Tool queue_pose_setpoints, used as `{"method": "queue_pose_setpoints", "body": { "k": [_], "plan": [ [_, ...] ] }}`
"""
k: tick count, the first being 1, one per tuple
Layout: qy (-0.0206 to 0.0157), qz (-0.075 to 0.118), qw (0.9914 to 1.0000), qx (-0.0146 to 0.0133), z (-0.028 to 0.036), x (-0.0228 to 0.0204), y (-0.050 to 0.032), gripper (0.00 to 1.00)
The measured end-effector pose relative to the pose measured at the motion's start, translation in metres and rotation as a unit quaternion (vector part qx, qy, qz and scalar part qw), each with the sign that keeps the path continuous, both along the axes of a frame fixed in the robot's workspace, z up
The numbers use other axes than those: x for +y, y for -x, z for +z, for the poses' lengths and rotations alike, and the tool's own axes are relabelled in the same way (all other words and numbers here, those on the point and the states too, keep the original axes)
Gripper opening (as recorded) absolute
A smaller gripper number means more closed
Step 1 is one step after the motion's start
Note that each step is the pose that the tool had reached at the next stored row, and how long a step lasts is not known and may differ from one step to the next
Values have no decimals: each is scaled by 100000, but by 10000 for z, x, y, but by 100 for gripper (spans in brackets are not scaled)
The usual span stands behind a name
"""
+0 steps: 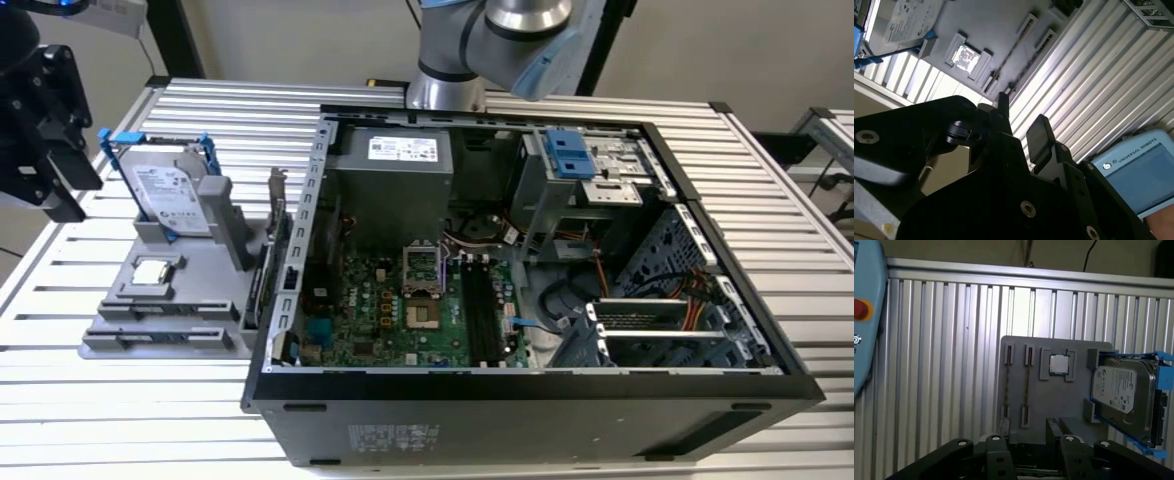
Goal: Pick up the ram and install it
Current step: 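Pick up the ram and move it above insertion slot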
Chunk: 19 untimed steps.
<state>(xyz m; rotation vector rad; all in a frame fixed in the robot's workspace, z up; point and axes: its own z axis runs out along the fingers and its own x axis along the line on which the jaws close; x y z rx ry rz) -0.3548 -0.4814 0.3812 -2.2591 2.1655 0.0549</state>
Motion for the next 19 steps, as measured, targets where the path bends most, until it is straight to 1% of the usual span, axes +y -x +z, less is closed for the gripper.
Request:
{"method": "queue_pose_setpoints", "body": {
  "k": [2,3,6,8,13,19],
  "plan": [
    [148,-222,100000,0,-17,11,0,100],
    [330,-299,99999,1,-24,14,0,100],
    [1179,-347,99992,-7,-52,15,0,100],
    [1481,-339,99988,0,-71,15,-1,100],
    [1545,-346,99987,-8,-112,16,0,100],
    [1544,-351,99987,-12,-122,16,0,100]
  ]
}}
